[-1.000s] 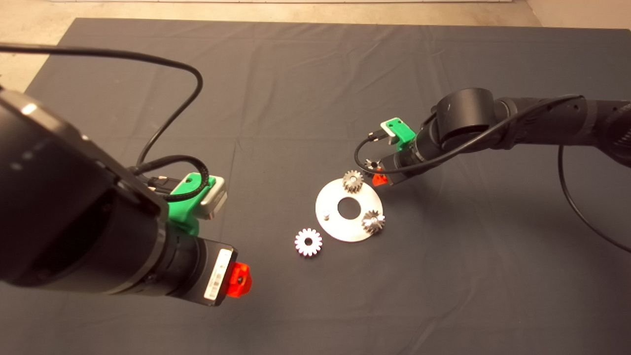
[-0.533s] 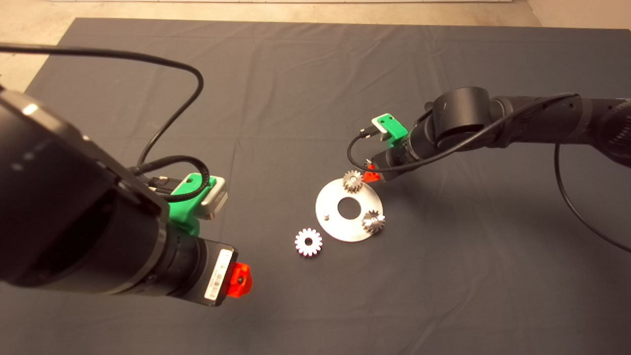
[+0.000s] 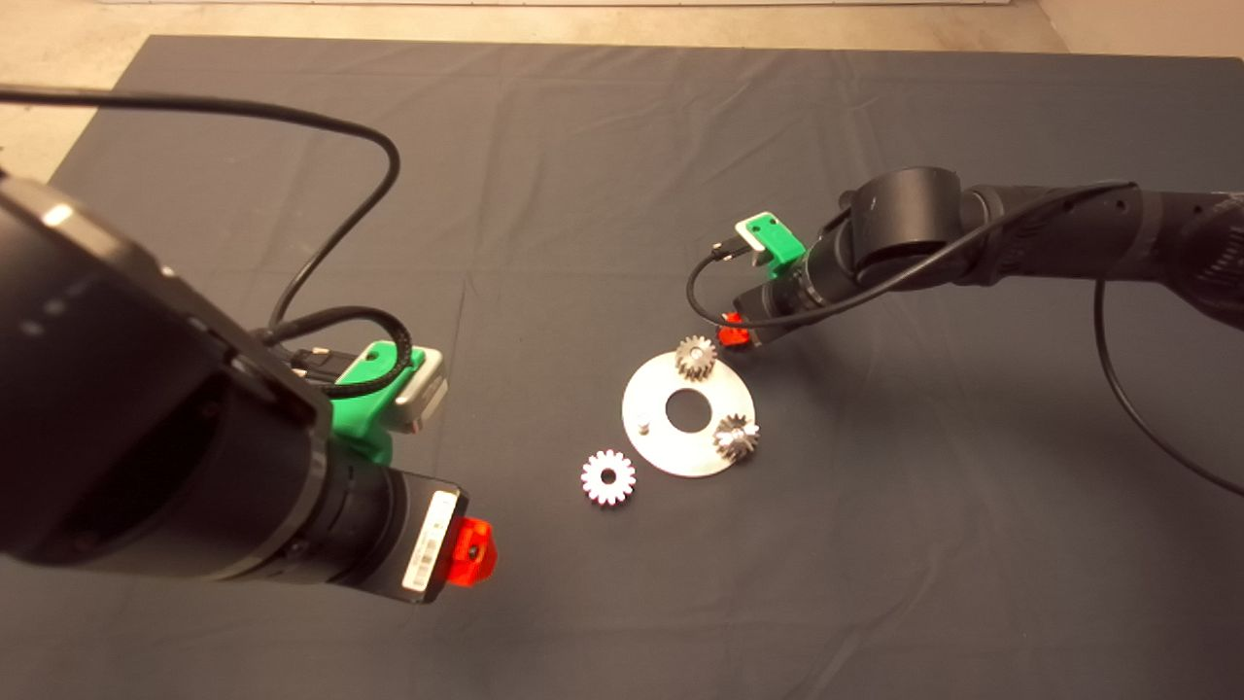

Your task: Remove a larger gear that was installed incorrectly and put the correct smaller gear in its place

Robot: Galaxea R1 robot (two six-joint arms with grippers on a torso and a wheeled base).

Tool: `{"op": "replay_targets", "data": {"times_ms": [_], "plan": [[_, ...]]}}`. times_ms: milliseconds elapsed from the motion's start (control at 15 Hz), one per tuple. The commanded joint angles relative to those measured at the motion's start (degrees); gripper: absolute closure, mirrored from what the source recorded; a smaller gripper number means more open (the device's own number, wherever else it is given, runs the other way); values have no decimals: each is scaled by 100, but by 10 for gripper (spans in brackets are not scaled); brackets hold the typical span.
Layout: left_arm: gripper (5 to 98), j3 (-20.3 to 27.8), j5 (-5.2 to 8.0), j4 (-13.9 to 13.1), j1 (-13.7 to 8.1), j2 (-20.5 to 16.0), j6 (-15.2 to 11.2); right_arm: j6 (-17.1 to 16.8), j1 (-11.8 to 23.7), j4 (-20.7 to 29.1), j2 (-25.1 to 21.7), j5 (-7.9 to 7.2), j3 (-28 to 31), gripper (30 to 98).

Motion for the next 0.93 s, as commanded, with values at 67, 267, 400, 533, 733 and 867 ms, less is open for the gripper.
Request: {"op": "replay_targets", "data": {"times_ms": [67,267,400,533,733,867], "plan": [[58,81,752,-89,-89,14,-28,-32,51,-183,70,161,-185,409],[58,81,752,-89,-89,14,-25,-65,35,-183,116,247,-229,409],[58,81,752,-89,-89,14,-19,-65,35,-183,140,256,-244,409],[58,81,752,-89,-89,14,-20,-65,19,-183,182,256,-244,409],[58,81,752,-89,-89,14,-19,-65,18,-183,210,264,-279,409],[58,81,752,-89,-89,14,-19,-47,17,-183,254,263,-350,436]]}}
